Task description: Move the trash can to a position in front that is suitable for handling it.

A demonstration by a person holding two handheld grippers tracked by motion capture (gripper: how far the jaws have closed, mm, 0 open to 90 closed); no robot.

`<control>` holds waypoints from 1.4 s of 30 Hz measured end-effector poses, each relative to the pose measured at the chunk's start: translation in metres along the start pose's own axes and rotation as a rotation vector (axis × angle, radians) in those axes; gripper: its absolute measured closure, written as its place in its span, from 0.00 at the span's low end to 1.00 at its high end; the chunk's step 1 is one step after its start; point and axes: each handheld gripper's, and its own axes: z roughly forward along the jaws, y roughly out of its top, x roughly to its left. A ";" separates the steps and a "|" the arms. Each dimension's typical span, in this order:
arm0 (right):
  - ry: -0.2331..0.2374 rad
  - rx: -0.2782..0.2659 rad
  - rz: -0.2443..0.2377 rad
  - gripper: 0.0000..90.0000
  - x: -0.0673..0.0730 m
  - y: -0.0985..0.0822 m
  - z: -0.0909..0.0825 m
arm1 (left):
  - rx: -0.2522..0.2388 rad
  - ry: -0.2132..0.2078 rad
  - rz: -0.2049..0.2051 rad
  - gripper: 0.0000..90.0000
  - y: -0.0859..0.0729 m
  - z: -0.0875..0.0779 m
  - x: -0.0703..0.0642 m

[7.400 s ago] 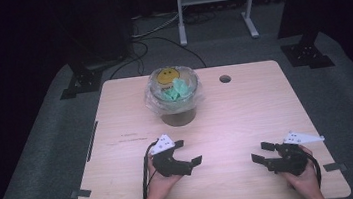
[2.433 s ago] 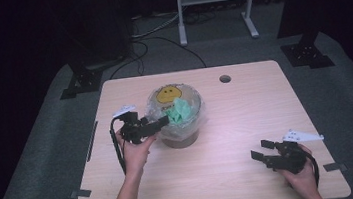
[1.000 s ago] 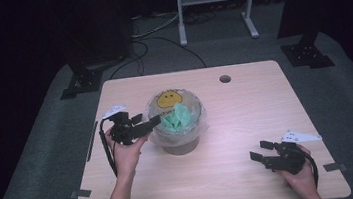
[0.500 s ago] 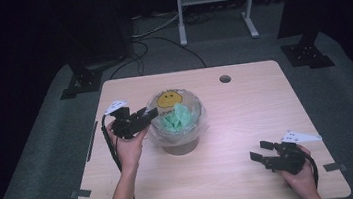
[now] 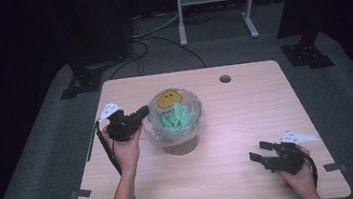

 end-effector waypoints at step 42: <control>0.037 0.008 -0.073 0.30 0.059 0.182 0.093 | -0.031 -0.305 -0.110 0.99 0.004 -0.003 0.000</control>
